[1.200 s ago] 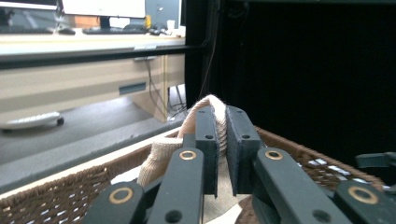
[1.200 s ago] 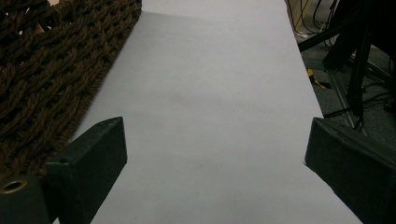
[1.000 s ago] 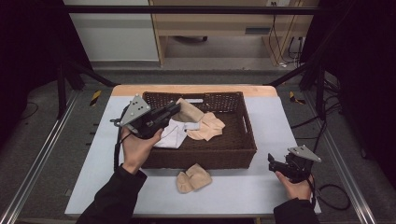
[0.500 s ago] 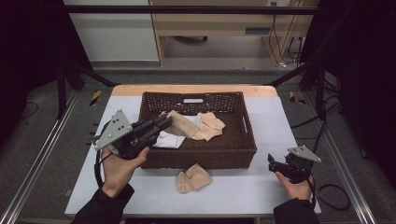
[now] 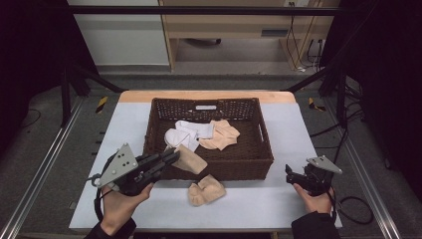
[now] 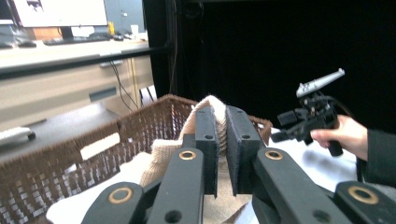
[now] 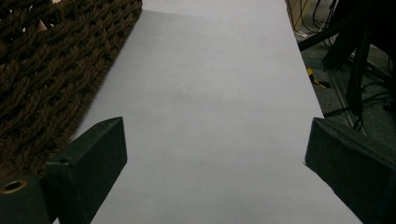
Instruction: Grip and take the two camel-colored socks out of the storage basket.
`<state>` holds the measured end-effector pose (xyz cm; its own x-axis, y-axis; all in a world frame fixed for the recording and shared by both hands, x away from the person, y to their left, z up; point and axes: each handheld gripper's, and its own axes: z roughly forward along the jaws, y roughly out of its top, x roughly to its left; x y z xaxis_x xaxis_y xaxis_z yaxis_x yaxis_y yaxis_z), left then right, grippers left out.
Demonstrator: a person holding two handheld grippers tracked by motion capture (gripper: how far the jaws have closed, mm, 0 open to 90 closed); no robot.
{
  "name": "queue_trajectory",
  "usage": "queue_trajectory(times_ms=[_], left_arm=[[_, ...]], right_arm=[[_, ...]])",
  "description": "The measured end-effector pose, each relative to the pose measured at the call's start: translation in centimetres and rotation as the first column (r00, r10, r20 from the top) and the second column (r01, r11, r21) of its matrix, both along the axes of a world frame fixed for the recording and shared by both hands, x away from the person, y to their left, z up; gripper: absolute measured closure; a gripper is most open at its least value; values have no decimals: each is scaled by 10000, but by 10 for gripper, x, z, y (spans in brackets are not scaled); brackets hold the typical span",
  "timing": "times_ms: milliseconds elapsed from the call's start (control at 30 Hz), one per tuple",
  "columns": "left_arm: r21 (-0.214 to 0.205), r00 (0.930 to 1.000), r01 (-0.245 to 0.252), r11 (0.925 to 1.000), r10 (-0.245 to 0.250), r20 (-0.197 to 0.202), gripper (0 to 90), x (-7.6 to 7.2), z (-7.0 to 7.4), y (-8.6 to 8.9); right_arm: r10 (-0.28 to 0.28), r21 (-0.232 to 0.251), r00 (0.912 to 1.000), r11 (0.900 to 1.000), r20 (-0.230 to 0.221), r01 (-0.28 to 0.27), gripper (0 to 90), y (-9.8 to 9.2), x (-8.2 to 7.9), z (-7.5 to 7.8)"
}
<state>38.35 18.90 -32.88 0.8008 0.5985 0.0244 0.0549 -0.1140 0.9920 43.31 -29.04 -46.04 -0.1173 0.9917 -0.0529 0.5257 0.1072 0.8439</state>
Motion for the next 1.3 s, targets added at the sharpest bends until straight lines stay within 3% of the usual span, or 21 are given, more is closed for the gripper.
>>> queue_trajectory(times_ms=[400, 533, 667, 833, 867, 900, 1067, 1133, 1267, 1300], left_arm=[[663, 9938, -26, 9978, 100, -1107, 834, -12, -48, 10], [853, 9864, -123, 9963, 261, -1625, 834, -11, -68, 15], [1264, 9816, -348, 9914, 577, -1822, 833, -9, -81, 17], [1620, 9625, -408, 9859, 823, -2585, 832, -5, -101, 21], [1620, 9625, -408, 9859, 823, -2585, 831, -5, -101, 21], [1822, 9549, -417, 9824, 929, -2819, 831, 0, -109, 22], [2102, 9384, -423, 9767, 1110, -3272, 819, 8, -125, 20], [2164, 9369, -444, 9753, 1158, -3298, 803, 12, -131, 19], [2280, 9365, -643, 9715, 1377, -3226, 649, 14, -135, 19], [2298, 9363, -798, 9700, 1520, -3165, 649, 15, -137, 19]], right_arm=[[23, -12, 10000, 10000, -40, -24, 58, 1, 0, -1], [22, -23, 10000, 10000, -47, -22, 58, 1, 0, -1], [36, -12, 10000, 10000, -47, -36, 59, 1, -1, -1], [58, -72, 10000, 10000, -79, -58, 59, 1, 0, -2], [43, -45, 9999, 10000, -103, -44, 59, 1, 0, -2], [64, -58, 9999, 10000, -115, -65, 59, 1, 0, -2], [127, -157, 9998, 9998, -154, -129, 60, 2, 1, -3], [119, -173, 9997, 9998, -199, -122, 60, 3, 1, -3], [136, -151, 9997, 9998, -191, -139, 60, 3, 0, -3], [138, -156, 9997, 9998, -197, -141, 60, 3, 0, -3]])
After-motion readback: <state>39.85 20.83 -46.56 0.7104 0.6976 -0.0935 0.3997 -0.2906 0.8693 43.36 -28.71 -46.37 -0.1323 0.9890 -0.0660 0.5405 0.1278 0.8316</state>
